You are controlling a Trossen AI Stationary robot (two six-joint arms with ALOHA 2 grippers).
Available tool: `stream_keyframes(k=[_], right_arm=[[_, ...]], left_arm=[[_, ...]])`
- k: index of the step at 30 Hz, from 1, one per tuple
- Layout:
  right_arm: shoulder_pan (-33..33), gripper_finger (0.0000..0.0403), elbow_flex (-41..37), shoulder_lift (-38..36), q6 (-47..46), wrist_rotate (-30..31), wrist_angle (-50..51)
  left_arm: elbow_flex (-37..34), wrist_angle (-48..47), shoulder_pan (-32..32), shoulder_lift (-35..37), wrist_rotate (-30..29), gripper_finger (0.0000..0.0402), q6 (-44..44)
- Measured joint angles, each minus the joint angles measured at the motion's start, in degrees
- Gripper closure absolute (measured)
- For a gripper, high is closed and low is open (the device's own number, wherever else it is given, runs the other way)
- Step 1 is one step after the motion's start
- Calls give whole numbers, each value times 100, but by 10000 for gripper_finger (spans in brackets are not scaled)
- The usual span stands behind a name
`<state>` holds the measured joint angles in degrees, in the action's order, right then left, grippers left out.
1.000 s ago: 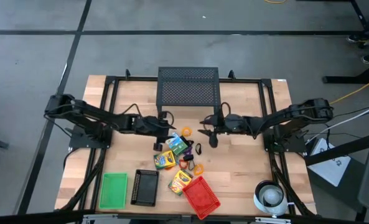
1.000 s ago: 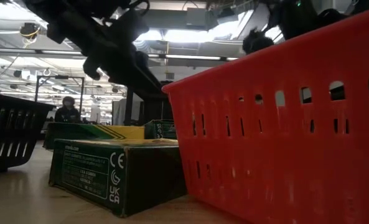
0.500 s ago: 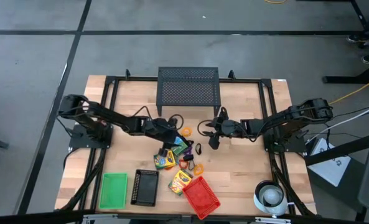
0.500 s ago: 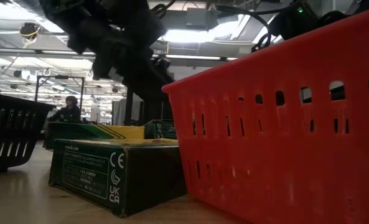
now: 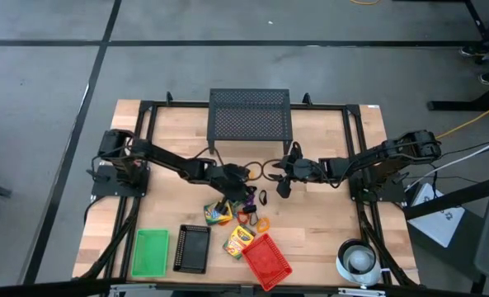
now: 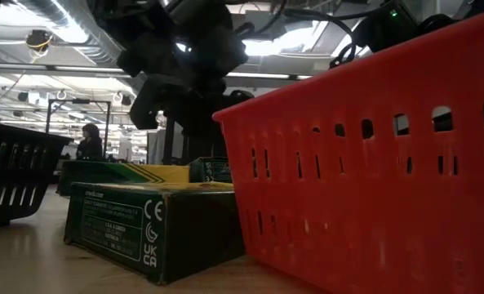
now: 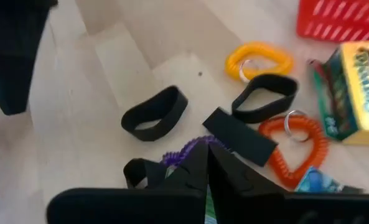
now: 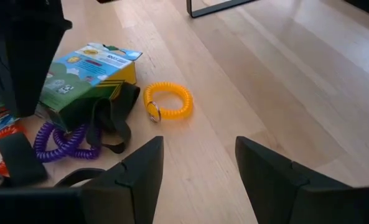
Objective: Pick & Place Office Desk Supplies
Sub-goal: Put the black rubber band into the red bin
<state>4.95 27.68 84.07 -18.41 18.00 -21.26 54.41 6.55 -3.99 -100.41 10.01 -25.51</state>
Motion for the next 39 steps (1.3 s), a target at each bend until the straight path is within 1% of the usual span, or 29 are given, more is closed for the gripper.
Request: stream_keyframes(k=[5,11,15,21,28,32,34,37,39], right_arm=[[0,202,0,0,47,0,-11],[0,202,-1,0,63,-1,-9],[0,202,-2,0,85,-2,-9],[-2,202,-2,-2,87,-15,-22],[-2,202,-2,-4,87,-109,-17],[-2,202,-2,-4,89,-176,-48],[-2,202,-2,-4,88,-397,-172],[19,202,48,-4,-31,-865,-295],[89,202,183,-4,-141,-968,-171]], left_arm=[[183,-585,-11,-30,-298,399,0],[190,-1408,-22,-30,-507,399,161],[190,-1862,-53,80,-995,400,273],[177,-2437,-52,486,-1495,399,505],[159,-3131,-59,617,-1492,400,1020],[66,-3100,-59,619,-1499,399,1213],[53,-2932,-39,619,-1541,400,1342],[55,-2391,-34,617,-1544,400,1424],[40,-2176,-33,619,-1551,396,1377]])
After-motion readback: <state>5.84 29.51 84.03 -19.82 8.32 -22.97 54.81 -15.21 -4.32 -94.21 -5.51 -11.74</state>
